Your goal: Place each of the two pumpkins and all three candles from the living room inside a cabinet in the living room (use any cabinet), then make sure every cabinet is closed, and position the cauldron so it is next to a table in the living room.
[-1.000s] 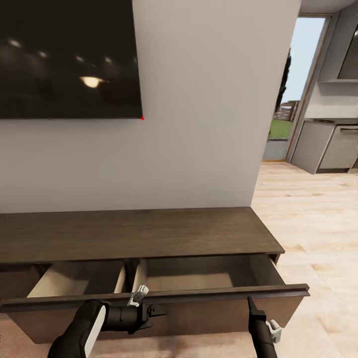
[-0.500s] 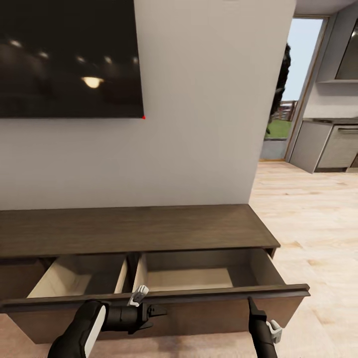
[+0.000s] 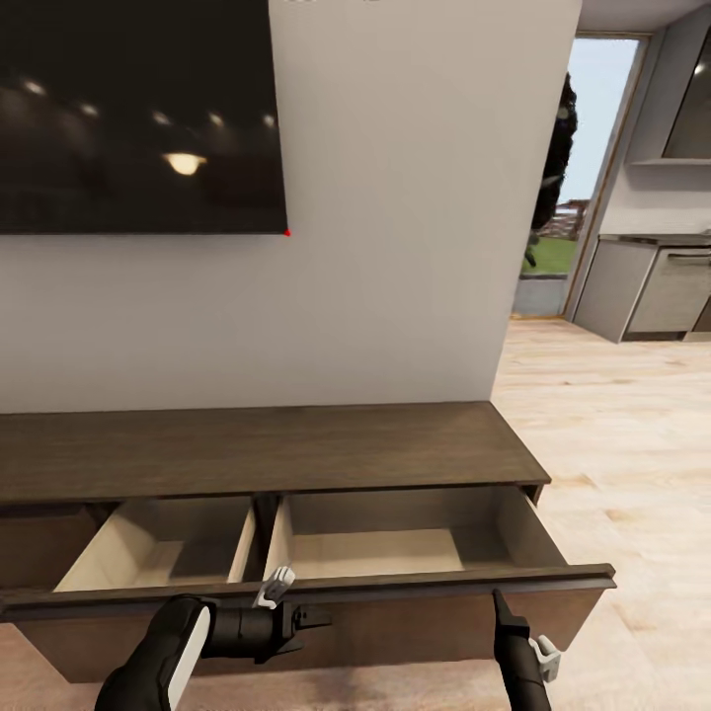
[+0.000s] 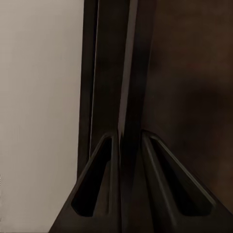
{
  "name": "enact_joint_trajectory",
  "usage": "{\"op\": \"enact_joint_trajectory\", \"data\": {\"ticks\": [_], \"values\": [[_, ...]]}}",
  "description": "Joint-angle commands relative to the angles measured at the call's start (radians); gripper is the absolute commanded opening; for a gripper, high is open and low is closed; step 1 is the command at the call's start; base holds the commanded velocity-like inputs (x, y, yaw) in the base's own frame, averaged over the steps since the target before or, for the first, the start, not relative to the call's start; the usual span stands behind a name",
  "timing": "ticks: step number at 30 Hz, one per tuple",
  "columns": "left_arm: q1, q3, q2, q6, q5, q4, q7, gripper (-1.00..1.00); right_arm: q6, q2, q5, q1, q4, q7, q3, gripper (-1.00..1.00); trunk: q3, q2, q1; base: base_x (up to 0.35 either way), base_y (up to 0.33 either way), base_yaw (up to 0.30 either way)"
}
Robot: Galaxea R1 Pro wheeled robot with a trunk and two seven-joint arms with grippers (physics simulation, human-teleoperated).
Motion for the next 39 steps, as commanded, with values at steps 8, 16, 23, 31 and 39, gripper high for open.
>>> {"op": "enact_joint_trajectory", "data": {"ticks": [8, 16, 23, 31, 39], "values": [[0.000, 0.000, 0.000, 0.000, 0.000, 0.000, 0.000, 1.00, -0.002, 0.001, 0.010, 0.000, -0.001, 0.033, 0.028, -1.00, 0.000, 0.000, 0.000, -0.094, 0.000, 0.000], [0.000, 0.000, 0.000, 0.000, 0.000, 0.000, 0.000, 1.00, -0.002, 0.001, 0.010, 0.000, -0.001, 0.033, 0.028, -1.00, 0.000, 0.000, 0.000, -0.079, 0.000, 0.000], [0.000, 0.000, 0.000, 0.000, 0.000, 0.000, 0.000, 1.00, -0.002, 0.001, 0.010, -0.001, -0.001, 0.033, 0.028, -1.00, 0.000, 0.000, 0.000, -0.082, 0.000, 0.000], [0.000, 0.000, 0.000, 0.000, 0.000, 0.000, 0.000, 1.00, -0.002, 0.001, 0.010, -0.001, -0.001, 0.033, 0.028, -1.00, 0.000, 0.000, 0.000, -0.061, 0.000, 0.000], [0.000, 0.000, 0.000, 0.000, 0.000, 0.000, 0.000, 1.00, -0.002, 0.001, 0.010, 0.000, -0.001, 0.033, 0.028, -1.00, 0.000, 0.000, 0.000, -0.057, 0.000, 0.000]]}}
